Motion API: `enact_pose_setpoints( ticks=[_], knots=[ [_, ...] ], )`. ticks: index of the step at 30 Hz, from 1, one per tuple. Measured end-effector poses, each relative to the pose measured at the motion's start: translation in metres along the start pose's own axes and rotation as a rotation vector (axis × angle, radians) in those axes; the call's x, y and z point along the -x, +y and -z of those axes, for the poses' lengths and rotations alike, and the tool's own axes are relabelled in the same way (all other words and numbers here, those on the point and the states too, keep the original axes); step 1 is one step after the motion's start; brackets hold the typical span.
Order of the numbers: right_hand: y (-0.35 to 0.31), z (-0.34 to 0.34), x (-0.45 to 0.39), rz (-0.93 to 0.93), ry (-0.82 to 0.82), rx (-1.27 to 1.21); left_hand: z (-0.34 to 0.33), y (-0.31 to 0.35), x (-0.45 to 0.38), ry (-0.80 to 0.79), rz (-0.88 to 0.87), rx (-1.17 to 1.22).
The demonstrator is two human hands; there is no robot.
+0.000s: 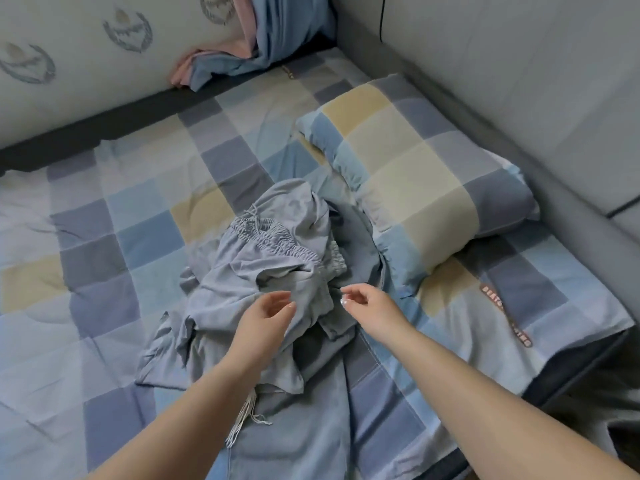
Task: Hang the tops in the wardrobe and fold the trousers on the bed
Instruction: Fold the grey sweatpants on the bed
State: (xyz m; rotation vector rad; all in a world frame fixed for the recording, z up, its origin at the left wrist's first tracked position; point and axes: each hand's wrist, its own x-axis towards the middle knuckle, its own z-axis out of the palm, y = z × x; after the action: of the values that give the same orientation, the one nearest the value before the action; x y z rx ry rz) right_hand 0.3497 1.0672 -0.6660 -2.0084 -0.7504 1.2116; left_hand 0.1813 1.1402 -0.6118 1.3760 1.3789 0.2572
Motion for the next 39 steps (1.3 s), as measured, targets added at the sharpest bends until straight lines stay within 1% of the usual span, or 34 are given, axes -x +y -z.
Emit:
enact_pose_setpoints(
  ticks=[7,11,14,17,19,21,23,26,30,32,35,39],
  knots=[
    [0.041,-0.034,-0.111,-0.01,-0.064,-0.064,-0.053,-0.045,-0.094,0.013,-0.011,0.073],
    [0.047,-0.056,-0.149,-0.02,-0.102,-0.136,-0.066,-0.062,-0.122,-0.003,-0.009,0.153],
    [0.044,-0.063,-0.149,-0.022,-0.114,-0.202,-0.069,-0.064,-0.123,-0.013,0.017,0.218],
    [0.035,-0.065,-0.128,0.074,-0.093,-0.186,-0.061,-0.057,-0.113,-0.029,0.064,0.361],
    [0.025,-0.066,-0.107,0.155,-0.165,-0.186,-0.052,-0.047,-0.103,-0.029,0.114,0.405],
    [0.009,-0.067,-0.082,0.217,-0.276,-0.165,-0.037,-0.037,-0.09,-0.004,0.162,0.41],
    [-0.008,-0.067,-0.057,0.245,-0.373,-0.162,-0.02,-0.03,-0.077,0.053,0.184,0.374],
    [-0.036,-0.066,-0.024,0.281,-0.434,-0.168,0.013,-0.013,-0.045,0.124,0.146,0.242],
    [-0.083,-0.063,0.015,0.301,-0.311,-0.174,0.06,0.018,0.008,0.159,-0.056,-0.041],
    [-0.114,-0.059,0.038,0.348,-0.321,-0.073,0.091,0.04,0.043,0.173,-0.13,-0.142],
    [-0.146,-0.059,0.06,0.418,-0.337,0.148,0.124,0.062,0.082,0.107,-0.221,-0.261],
    [-0.184,-0.062,0.095,0.514,-0.253,0.314,0.177,0.09,0.151,0.037,-0.303,-0.304]
  ],
)
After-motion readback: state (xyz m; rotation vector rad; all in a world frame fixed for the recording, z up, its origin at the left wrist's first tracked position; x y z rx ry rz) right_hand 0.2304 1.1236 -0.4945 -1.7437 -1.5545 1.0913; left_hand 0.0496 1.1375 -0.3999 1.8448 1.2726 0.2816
